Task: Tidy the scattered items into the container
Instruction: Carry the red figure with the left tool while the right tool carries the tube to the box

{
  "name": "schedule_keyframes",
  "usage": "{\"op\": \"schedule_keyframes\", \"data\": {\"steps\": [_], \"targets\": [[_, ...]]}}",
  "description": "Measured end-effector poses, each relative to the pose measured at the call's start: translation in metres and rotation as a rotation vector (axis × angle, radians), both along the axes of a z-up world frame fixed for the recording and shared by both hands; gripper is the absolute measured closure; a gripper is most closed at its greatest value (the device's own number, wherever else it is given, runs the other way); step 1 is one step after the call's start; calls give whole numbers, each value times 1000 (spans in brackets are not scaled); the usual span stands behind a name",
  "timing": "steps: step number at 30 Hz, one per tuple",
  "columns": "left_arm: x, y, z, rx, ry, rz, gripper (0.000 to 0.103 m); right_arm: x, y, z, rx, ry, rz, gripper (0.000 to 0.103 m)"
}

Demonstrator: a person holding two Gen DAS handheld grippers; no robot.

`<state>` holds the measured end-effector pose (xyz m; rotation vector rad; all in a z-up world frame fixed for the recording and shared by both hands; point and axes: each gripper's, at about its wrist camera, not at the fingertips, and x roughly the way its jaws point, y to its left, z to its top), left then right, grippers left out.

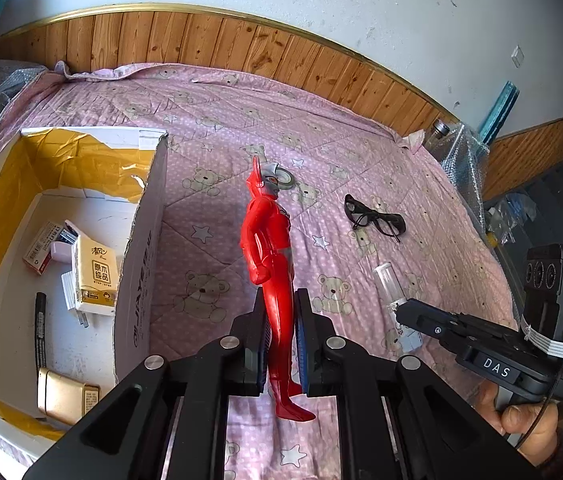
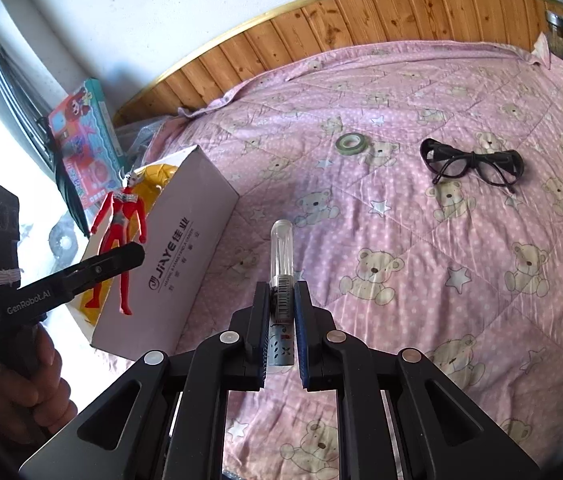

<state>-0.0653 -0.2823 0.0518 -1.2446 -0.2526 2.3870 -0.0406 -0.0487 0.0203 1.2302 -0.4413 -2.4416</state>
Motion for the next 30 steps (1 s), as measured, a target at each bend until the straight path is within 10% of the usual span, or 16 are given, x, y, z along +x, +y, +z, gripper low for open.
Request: {"op": "schedule_keyframes", "data": {"steps": [30], "targets": [[13, -53, 22, 63, 45, 86, 91, 8, -66, 46, 4, 80, 154, 91]]}}
